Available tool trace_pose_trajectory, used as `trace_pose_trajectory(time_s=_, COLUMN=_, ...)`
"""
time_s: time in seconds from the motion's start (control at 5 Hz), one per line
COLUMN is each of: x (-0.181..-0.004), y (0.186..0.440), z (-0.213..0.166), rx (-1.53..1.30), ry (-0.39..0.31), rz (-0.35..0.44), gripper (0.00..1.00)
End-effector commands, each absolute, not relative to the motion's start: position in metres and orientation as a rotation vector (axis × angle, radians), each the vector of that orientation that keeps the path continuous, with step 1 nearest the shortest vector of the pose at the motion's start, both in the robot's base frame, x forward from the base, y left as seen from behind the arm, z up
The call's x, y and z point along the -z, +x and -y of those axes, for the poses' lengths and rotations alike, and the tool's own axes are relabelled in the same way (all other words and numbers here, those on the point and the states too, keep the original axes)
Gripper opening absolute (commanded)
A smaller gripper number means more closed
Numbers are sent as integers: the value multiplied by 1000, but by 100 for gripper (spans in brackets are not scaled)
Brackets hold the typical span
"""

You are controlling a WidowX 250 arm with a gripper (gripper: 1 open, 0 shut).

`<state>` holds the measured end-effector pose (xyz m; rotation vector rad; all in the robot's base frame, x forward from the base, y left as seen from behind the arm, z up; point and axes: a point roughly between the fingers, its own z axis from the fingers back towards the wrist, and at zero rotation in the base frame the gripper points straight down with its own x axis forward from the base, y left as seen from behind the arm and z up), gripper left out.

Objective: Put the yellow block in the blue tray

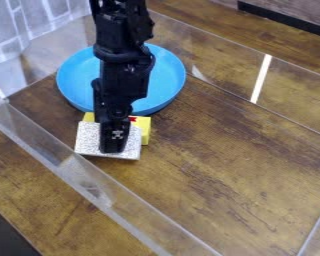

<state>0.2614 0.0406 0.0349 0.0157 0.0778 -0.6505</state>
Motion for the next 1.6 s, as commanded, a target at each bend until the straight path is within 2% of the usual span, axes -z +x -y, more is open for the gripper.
trace_pose_trajectory(time_s=0.0, x=-35, y=266, z=-51, rx=617, ry=22, rz=-56, gripper=100)
trace_pose_trajectory(time_s=0.6, x=-27, y=271, z=-61, rx=592, ry=22, rz=-51, gripper=100)
trace_pose_trajectory(time_s=1.2, x=-1, y=288, z=-62, rx=603, ry=32, rz=-59, gripper=100)
trace_pose_trajectory(time_s=1.4, x=3, y=295, z=-63, rx=602, ry=42, rz=-46, gripper=100)
